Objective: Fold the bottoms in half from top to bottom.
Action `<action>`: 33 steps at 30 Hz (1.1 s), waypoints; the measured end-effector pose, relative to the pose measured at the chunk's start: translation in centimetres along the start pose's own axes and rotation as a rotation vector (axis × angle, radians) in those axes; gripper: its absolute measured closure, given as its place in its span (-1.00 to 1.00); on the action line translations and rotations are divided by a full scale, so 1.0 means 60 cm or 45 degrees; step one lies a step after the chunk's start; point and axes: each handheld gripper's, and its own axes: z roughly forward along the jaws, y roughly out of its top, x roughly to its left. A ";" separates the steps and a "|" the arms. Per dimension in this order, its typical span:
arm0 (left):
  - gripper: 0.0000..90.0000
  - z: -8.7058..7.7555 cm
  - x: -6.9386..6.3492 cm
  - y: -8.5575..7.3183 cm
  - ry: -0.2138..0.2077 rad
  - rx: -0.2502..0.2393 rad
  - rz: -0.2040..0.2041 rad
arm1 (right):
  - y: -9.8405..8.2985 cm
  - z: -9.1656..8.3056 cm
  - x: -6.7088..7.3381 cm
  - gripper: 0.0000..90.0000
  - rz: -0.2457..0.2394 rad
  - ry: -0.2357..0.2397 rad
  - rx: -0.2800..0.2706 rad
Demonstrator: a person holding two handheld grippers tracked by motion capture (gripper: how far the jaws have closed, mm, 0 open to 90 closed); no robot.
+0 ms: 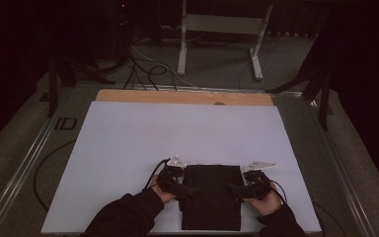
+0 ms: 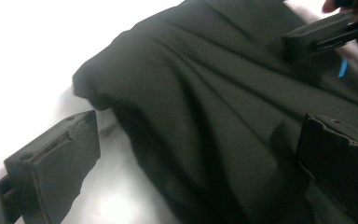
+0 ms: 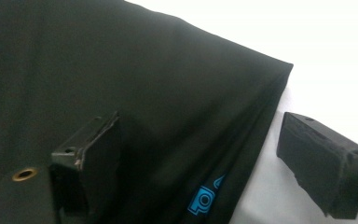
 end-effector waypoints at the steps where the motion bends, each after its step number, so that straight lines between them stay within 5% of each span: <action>1: -1.00 0.001 -0.001 -0.001 0.001 -0.006 -0.001 | 0.000 0.000 0.002 -0.67 0.002 0.008 0.000; 6: -0.83 0.000 -0.005 -0.004 0.029 -0.018 0.010 | -0.001 0.000 0.003 -0.58 -0.017 0.015 0.002; 12: -0.52 0.001 -0.008 -0.006 -0.016 -0.024 0.008 | -0.002 -0.001 0.004 -0.45 -0.028 0.018 -0.002; 19: 0.02 0.005 -0.009 -0.008 -0.088 -0.018 -0.005 | -0.003 -0.003 0.006 -0.04 -0.048 0.055 -0.013; 24: 0.27 0.010 -0.013 -0.008 -0.090 -0.014 -0.012 | -0.002 -0.002 0.011 0.29 -0.061 0.104 -0.005; 33: 0.50 0.015 -0.022 -0.007 -0.085 0.000 0.007 | -0.001 -0.001 0.014 0.62 -0.054 0.167 0.007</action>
